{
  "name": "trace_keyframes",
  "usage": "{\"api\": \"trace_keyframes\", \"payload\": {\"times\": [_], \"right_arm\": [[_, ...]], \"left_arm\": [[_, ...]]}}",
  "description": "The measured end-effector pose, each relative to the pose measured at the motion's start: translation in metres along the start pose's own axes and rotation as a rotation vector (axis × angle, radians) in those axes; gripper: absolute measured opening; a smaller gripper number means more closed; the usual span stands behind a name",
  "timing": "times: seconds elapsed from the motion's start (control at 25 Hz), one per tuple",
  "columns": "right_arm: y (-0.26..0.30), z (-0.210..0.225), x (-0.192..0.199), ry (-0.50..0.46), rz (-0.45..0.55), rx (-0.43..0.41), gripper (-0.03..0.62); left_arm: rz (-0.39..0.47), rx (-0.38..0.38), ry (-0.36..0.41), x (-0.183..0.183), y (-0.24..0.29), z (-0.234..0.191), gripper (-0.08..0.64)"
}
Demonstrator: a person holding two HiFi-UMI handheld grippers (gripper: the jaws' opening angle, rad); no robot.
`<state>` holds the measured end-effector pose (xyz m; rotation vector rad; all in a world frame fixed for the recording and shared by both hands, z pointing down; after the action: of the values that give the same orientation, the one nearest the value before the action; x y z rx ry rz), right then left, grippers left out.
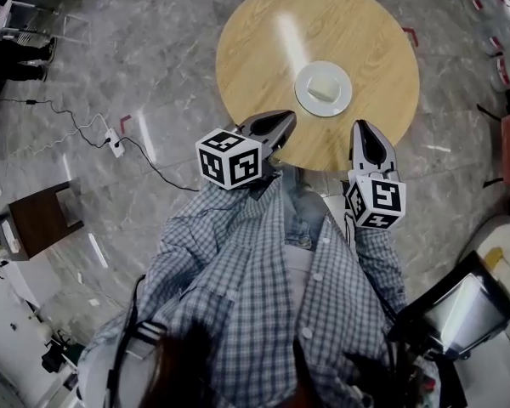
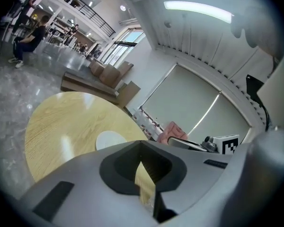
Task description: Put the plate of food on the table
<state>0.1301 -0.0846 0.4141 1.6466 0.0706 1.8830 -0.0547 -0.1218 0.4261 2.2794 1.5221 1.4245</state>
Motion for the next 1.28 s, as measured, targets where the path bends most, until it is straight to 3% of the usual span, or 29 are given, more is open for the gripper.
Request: {"api": "trace_keyframes", "payload": {"times": [0.12,0.48,0.84,1.28], "right_arm": [[-0.023,-0.002,0.003,-0.012,0.039,0.014,0.021],[-0.102,-0.011,0.01,-0.024,0.139,0.037,0.011],[-0.155,-0.035,0.014,-0.017,0.216,0.008,0.008],[-0.153,-0.076,-0.022,-0.076,0.301,-0.056,0.008]], "left_arm": [[0.041,-0.012,0.045,0.005,-0.015,0.016,0.008],[0.231,-0.105,0.079,0.027,-0.067,0.069,0.008],[0.304,-0.118,0.087,0.058,-0.11,0.112,0.008],[0.36,-0.116,0.28,0.031,-0.141,0.132,0.008]]}}
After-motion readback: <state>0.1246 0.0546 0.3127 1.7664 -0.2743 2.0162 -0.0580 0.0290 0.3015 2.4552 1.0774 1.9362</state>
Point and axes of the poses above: the fingertips, and each gripper's own axes: y forward along the fingers, z to its right, x out of its underside, the point moved 5 cm from there along -y, backward along the fingers, and after that the axes turned 9 degrees about -x, right-handed, at the moved point
